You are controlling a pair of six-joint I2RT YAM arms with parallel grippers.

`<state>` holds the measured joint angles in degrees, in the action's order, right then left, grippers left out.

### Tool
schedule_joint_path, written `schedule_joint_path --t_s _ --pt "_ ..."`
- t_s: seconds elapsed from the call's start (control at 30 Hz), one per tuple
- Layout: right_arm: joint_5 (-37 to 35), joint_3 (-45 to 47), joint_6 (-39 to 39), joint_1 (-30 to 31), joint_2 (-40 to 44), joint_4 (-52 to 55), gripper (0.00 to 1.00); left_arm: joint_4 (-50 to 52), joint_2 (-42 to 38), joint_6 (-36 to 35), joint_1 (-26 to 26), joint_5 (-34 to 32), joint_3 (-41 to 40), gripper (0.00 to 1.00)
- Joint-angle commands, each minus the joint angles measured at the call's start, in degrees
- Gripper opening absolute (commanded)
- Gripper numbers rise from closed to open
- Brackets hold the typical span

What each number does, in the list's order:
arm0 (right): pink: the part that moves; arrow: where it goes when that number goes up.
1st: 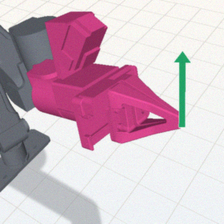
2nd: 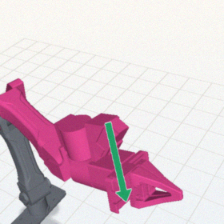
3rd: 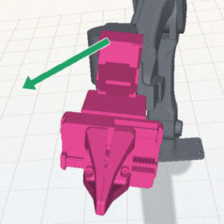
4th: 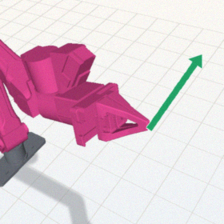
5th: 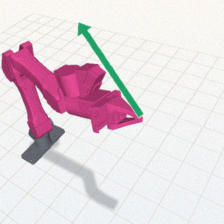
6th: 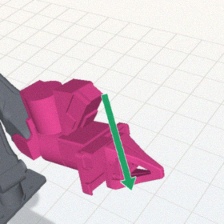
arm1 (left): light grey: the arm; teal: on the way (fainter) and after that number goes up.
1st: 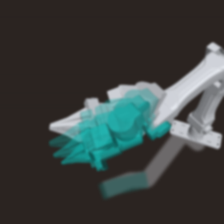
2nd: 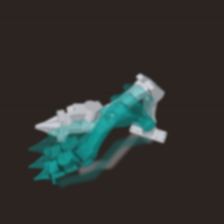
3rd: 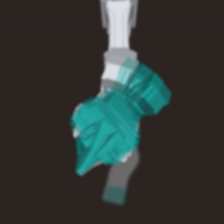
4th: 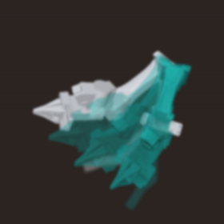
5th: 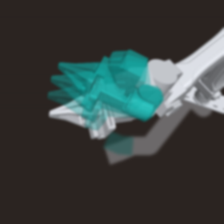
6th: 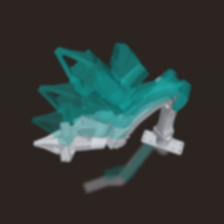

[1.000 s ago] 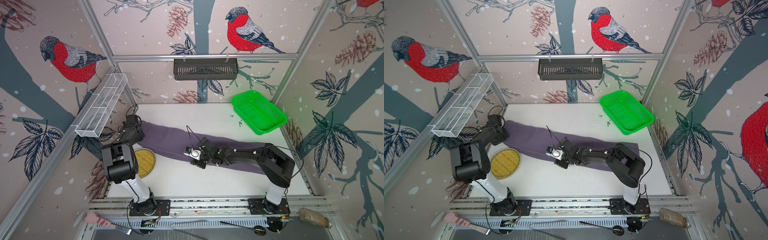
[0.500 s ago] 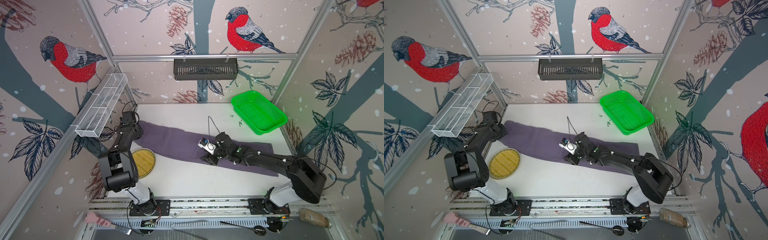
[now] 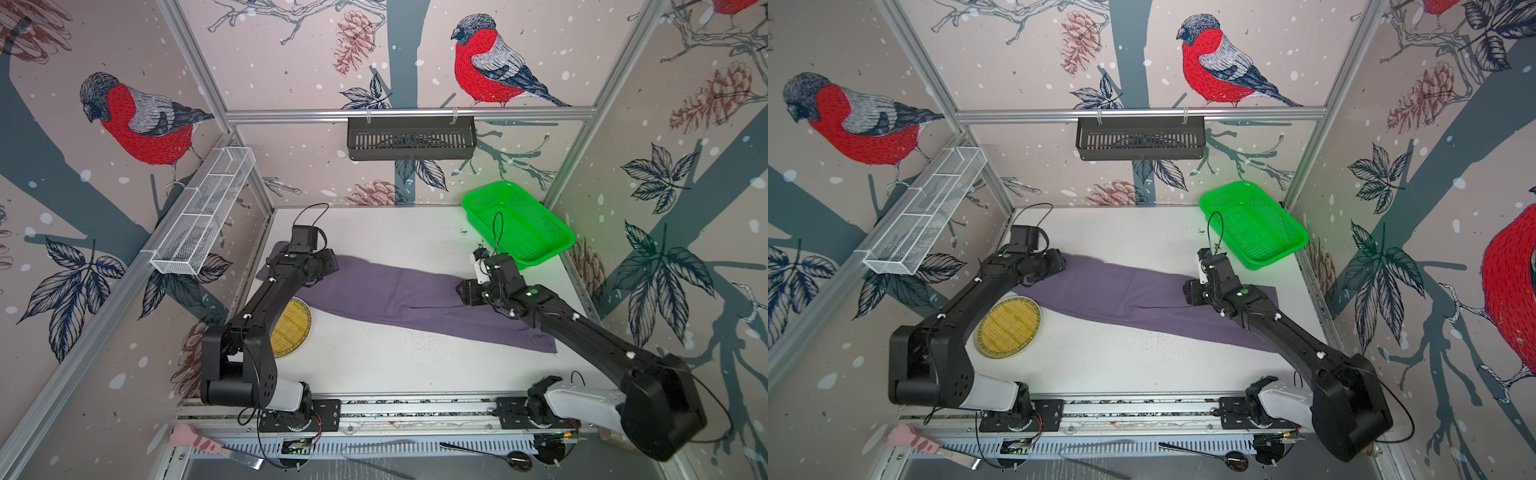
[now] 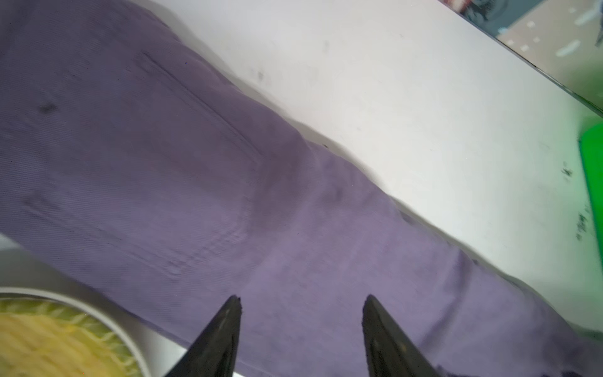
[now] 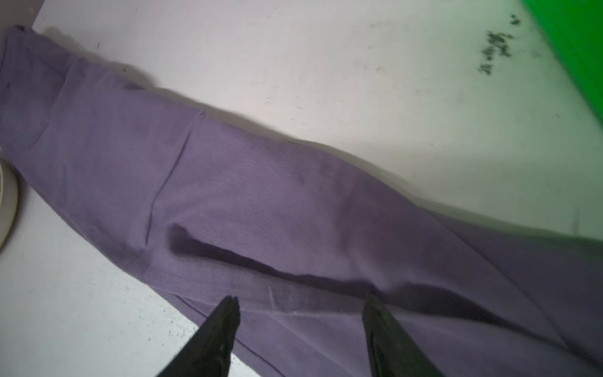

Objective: Fold and stack the trousers
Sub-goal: Smooth out the trousers at the center of the table.

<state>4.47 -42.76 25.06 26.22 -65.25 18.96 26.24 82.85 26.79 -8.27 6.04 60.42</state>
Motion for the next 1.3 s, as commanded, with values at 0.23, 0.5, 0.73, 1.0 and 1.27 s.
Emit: schedule_joint_path --t_s 0.23,0.5,0.73,1.0,1.27 --pt "1.4 8.2 21.7 -15.7 7.5 -0.1 0.59 -9.2 6.9 2.7 -16.1 8.1 0.7 0.61" --pt "2.2 5.1 25.5 -16.1 -4.7 -1.2 0.55 -12.5 17.5 0.3 -20.8 10.5 8.2 0.62" --pt "-0.4 5.2 28.4 -13.1 -11.0 -3.1 0.53 -14.0 22.3 -0.5 -21.2 11.1 8.3 0.62" --pt "-3.7 2.4 28.5 -10.8 -17.1 -1.5 0.49 -13.3 26.1 -1.6 -21.2 10.6 9.0 0.62" --pt "-5.5 2.0 27.6 -10.0 -16.5 0.6 0.25 -13.2 27.0 -2.2 -21.3 9.5 8.5 0.63"
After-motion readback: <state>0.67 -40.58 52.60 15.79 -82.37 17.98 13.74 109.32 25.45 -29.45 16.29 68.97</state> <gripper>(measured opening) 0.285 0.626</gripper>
